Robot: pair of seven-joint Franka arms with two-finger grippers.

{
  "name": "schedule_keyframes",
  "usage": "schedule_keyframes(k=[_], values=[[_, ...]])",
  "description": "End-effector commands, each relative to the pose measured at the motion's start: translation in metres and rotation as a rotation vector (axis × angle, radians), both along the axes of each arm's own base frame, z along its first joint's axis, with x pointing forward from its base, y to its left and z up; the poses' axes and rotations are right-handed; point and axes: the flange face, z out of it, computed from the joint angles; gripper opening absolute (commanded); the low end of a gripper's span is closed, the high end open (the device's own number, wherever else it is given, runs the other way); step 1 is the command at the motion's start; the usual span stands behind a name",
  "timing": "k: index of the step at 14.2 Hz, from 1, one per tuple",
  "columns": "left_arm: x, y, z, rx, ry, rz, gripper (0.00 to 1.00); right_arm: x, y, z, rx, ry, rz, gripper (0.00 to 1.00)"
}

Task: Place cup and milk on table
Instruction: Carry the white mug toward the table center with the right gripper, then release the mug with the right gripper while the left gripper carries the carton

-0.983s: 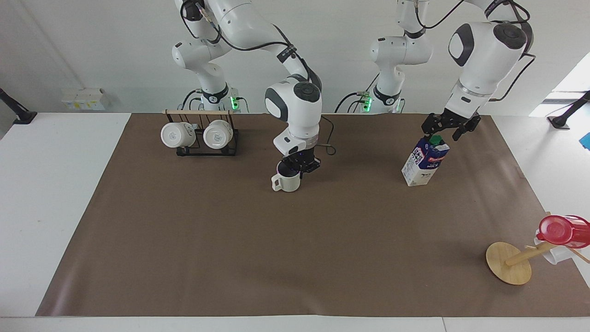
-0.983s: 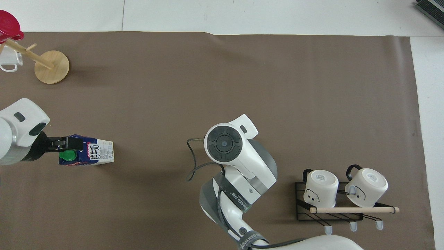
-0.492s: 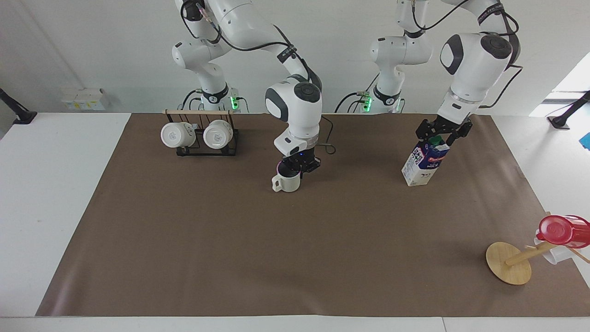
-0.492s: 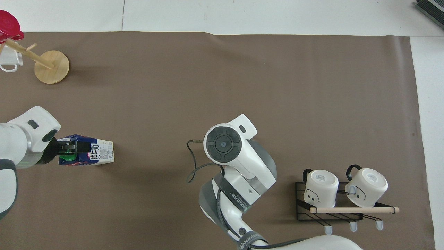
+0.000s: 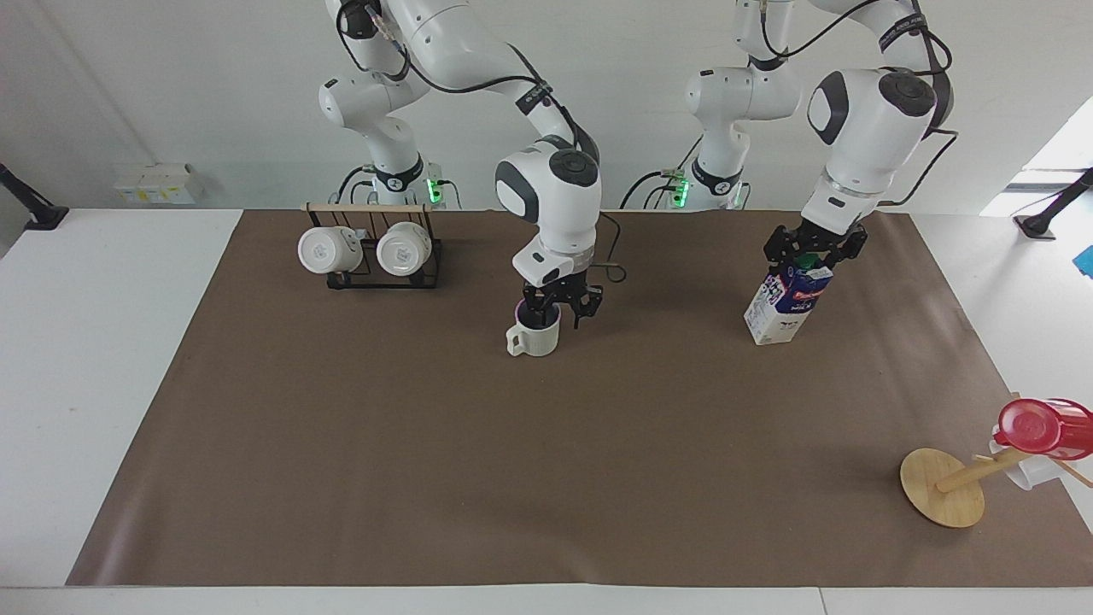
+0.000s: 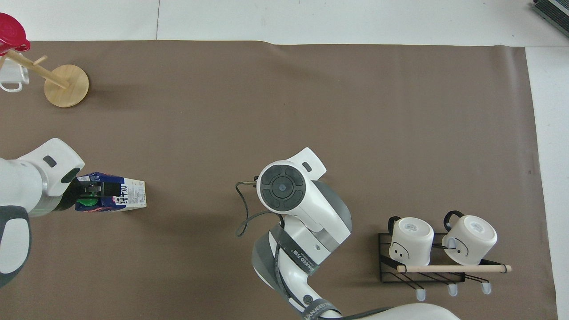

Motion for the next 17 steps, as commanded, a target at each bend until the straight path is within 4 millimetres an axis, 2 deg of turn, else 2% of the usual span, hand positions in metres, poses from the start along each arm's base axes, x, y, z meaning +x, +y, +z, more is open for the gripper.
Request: schedule_keyframes(k=[1,3,5,7,8,11,12,13,17], values=[[-0.006,0.000,0.001,-0.004,-0.025,-0.010,1.00,0.007,-0.003,0.026,0.013,-0.034,0.015,1.00],[-0.006,0.001,0.000,-0.004,-0.023,-0.007,1.00,0.012,-0.018,0.060,0.035,-0.064,-0.003,1.00],[-0.006,0.004,0.000,-0.003,-0.023,-0.001,1.00,0.018,-0.048,0.098,0.040,-0.066,0.010,1.00],[-0.006,0.005,0.000,-0.003,-0.025,0.000,0.99,0.017,-0.073,0.126,0.055,-0.037,0.015,1.00],[-0.006,0.005,0.000,-0.003,-0.025,0.000,0.95,0.017,-0.084,0.138,0.066,-0.028,0.017,1.00],[-0.006,0.005,0.000,-0.004,-0.025,0.001,0.76,0.020,-0.116,0.153,0.044,0.002,0.018,1.00],[-0.006,0.005,-0.002,-0.002,-0.020,0.002,0.74,0.022,-0.132,0.158,0.035,0.015,0.019,1.00],[-0.008,0.006,-0.007,-0.002,-0.017,0.002,0.67,0.025,-0.151,0.165,0.028,0.024,0.024,1.00],[-0.006,0.008,-0.005,-0.001,-0.025,-0.023,0.51,0.037,-0.218,0.188,0.023,0.018,0.011,1.00]])
